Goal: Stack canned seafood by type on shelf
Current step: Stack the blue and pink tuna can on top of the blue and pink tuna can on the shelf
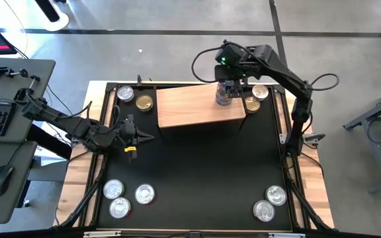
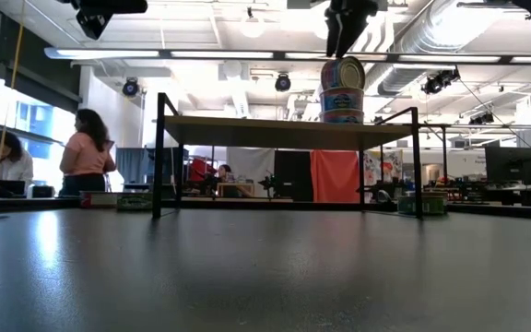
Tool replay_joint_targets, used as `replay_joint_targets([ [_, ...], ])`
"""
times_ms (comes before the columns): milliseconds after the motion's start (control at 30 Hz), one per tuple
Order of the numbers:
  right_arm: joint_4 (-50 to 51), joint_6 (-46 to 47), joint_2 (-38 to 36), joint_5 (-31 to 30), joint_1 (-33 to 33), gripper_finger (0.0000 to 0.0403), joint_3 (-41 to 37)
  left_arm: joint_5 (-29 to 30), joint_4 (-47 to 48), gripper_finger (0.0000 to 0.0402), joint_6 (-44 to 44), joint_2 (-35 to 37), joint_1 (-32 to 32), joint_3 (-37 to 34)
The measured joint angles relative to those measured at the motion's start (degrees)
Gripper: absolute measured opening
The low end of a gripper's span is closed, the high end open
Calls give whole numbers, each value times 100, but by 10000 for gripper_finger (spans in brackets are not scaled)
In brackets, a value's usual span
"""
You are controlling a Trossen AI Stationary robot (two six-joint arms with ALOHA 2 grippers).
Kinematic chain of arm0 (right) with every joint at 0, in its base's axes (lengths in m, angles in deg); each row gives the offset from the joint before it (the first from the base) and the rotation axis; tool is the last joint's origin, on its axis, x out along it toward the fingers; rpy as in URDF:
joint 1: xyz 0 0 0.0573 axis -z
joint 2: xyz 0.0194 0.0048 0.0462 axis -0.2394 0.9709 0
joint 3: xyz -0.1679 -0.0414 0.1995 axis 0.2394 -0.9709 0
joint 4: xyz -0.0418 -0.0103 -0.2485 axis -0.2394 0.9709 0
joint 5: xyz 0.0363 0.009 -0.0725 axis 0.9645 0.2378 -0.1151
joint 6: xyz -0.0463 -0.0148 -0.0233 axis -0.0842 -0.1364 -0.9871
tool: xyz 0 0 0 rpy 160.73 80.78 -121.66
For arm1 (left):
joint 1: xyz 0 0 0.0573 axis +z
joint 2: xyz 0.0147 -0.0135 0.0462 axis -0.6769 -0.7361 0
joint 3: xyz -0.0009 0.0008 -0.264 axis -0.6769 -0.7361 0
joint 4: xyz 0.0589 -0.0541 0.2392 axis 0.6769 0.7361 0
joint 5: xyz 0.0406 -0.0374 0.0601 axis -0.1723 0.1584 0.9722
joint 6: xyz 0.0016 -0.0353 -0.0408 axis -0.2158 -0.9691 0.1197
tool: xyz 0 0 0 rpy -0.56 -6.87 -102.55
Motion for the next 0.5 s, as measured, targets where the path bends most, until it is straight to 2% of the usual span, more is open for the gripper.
replay_joint_targets([
  [300,2,88,52,-118,75,364,0,1,58,0,4,0,-1,0],
  [500,4,136,52,-309,-136,364,8,1,176,0,9,0,0,0],
])
